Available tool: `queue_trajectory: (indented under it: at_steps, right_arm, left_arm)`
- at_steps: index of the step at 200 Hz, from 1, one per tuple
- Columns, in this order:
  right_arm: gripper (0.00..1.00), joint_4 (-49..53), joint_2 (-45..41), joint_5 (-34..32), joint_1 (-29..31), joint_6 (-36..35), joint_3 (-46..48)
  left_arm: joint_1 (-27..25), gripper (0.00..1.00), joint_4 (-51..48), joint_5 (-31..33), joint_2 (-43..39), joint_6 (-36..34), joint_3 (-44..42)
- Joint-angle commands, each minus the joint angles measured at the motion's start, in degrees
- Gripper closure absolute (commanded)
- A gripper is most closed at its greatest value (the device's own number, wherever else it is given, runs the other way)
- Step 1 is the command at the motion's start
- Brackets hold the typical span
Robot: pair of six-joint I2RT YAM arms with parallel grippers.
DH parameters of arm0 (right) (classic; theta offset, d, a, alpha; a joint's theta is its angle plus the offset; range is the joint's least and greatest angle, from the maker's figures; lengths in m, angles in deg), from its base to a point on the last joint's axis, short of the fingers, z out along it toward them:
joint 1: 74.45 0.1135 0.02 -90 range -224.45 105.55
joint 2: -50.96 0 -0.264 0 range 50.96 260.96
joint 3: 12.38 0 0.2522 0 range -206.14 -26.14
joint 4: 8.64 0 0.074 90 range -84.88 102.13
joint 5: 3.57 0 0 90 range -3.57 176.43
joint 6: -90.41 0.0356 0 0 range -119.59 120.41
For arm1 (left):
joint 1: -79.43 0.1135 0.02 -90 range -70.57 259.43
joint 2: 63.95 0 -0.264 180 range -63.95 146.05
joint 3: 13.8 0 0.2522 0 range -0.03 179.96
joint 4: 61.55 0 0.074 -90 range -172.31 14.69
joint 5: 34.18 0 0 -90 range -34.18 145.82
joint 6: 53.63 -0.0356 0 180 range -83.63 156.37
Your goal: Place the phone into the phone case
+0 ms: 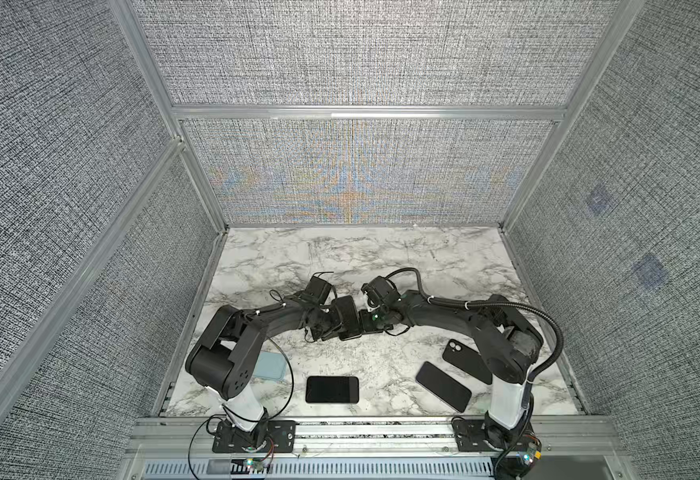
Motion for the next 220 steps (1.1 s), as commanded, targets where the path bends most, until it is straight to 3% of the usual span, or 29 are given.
queue_trajectory:
  at_steps: [1, 93, 132, 220]
  right_arm:
    - [0.92, 0.64, 2.13, 5.31, 0.65, 0.44, 1.04]
    - [0.92, 4.26, -1.58, 3.27, 0.63, -1.65, -1.50]
    - [0.85, 7.29, -4.36, -3.17, 0.44, -6.76, -4.09]
    - [0.76, 9.08, -0.68, -6.31, 0.67, -8.53, -4.53]
  left_arm:
    - [-0.28, 0.63, 2.79, -1.64, 1.10, 0.38, -0.17]
    - [-0.19, 0.63, -0.11, 0.21, -0.50, -0.98, 0.01]
    - [0.60, 0.62, -5.83, 4.42, -3.32, -3.44, 1.12]
    - [1.79, 0.60, -5.83, 4.28, -5.42, -3.97, -0.71]
